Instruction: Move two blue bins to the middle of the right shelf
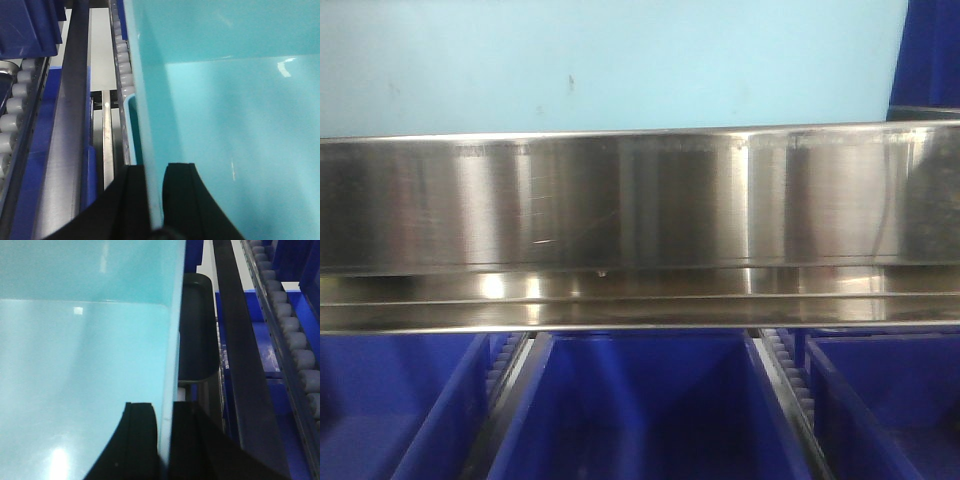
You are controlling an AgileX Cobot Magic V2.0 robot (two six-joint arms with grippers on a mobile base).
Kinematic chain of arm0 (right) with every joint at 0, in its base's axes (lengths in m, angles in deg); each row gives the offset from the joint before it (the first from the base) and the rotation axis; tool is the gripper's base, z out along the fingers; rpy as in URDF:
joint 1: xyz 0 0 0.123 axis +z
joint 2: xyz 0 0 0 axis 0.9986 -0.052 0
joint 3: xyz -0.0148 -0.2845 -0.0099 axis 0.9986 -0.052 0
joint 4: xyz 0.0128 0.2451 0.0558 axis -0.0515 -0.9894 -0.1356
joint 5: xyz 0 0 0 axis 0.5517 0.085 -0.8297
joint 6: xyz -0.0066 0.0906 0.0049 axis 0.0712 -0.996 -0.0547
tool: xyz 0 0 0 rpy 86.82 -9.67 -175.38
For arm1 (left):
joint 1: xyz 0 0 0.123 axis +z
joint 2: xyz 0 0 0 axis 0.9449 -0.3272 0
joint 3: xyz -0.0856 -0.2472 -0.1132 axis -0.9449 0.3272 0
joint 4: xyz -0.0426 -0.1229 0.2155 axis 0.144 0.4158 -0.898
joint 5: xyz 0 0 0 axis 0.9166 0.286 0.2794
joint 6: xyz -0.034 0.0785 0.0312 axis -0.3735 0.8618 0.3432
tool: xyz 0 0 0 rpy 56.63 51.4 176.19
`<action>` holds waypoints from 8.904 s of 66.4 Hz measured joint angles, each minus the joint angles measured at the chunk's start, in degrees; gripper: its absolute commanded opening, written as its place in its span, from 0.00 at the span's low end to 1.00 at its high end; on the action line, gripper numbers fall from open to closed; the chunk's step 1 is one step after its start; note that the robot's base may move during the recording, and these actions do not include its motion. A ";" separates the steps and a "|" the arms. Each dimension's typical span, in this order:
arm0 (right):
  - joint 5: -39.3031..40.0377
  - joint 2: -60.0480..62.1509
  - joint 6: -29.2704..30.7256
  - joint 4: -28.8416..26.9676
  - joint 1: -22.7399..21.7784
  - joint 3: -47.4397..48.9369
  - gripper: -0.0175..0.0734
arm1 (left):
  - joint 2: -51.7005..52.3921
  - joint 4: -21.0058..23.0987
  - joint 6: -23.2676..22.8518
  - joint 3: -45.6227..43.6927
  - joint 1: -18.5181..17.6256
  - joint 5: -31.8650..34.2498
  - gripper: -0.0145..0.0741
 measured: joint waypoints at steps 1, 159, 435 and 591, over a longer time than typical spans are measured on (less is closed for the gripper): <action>0.00 0.00 0.00 0.01 0.00 0.00 0.03 | 0.00 0.00 0.00 0.00 0.00 0.00 0.04; -28.10 -5.68 18.25 -32.21 -4.60 12.23 0.59 | -10.47 20.35 8.56 -18.36 6.63 -42.26 0.57; -23.43 -6.96 27.69 -20.44 -4.61 36.68 0.01 | -7.47 14.10 11.15 -37.30 6.18 -31.75 0.04; -22.81 -7.21 27.69 -20.54 -4.61 36.68 0.01 | -7.27 13.05 11.15 -37.30 6.06 -30.86 0.04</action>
